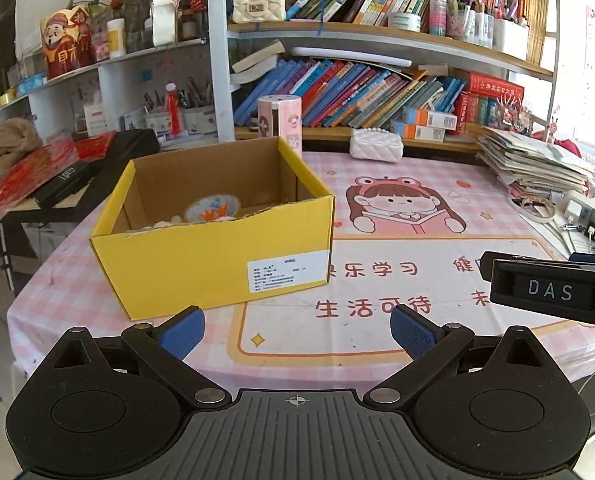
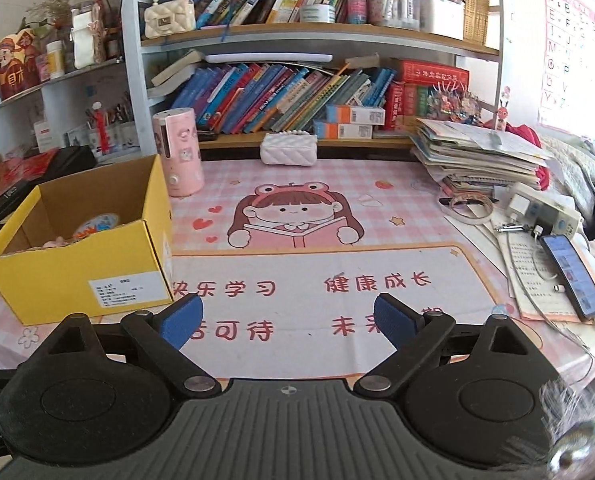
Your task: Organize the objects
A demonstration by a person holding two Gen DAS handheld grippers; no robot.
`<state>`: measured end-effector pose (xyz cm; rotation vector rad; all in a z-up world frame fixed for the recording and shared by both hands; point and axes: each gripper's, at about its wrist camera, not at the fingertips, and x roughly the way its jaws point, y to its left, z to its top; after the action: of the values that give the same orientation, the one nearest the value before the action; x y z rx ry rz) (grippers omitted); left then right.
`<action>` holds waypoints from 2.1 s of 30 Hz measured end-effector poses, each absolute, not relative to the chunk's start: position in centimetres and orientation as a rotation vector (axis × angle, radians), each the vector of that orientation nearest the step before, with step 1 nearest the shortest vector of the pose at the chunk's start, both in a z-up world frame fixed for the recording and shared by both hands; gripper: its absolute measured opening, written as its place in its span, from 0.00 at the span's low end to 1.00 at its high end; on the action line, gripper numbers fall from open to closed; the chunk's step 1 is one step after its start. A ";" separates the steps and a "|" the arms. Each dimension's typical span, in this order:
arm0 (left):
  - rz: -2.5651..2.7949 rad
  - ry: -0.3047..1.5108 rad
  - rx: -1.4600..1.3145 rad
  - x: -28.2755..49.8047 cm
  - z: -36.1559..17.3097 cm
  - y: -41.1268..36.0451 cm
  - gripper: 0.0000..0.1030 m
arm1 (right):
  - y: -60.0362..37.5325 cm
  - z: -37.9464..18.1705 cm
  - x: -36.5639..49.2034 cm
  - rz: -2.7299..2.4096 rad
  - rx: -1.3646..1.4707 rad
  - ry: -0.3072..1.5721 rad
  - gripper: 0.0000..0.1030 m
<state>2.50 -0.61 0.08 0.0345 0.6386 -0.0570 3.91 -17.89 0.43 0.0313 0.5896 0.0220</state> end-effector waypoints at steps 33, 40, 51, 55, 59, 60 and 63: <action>0.095 0.675 0.011 2.9 -0.4 -1.4 0.98 | -18.0 -0.6 3.4 -0.001 -0.037 0.646 0.99; 0.099 0.700 0.019 3.1 -0.7 -1.6 0.98 | -18.1 -1.1 3.5 -0.001 -0.035 0.686 0.99; 0.098 0.706 0.032 3.1 -0.7 -2.0 0.98 | -18.3 -1.1 3.4 -0.008 -0.022 0.699 1.00; 0.094 0.710 0.025 3.1 -0.6 -1.9 0.98 | -18.3 -1.0 3.3 -0.010 -0.031 0.695 1.00; 0.094 0.712 0.024 3.1 -0.7 -1.9 0.98 | -18.3 -1.0 3.2 -0.010 -0.032 0.695 1.00; 0.094 0.715 0.023 3.1 -0.7 -1.9 0.98 | -18.3 -1.0 3.2 -0.010 -0.032 0.696 1.00; 0.093 0.726 0.015 3.1 -0.8 -1.8 0.98 | -18.3 -0.9 3.2 -0.009 -0.033 0.702 1.00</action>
<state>3.07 -1.78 -0.76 0.0148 0.7263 0.0925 3.22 -18.30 -0.93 -0.0329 0.7024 -0.0090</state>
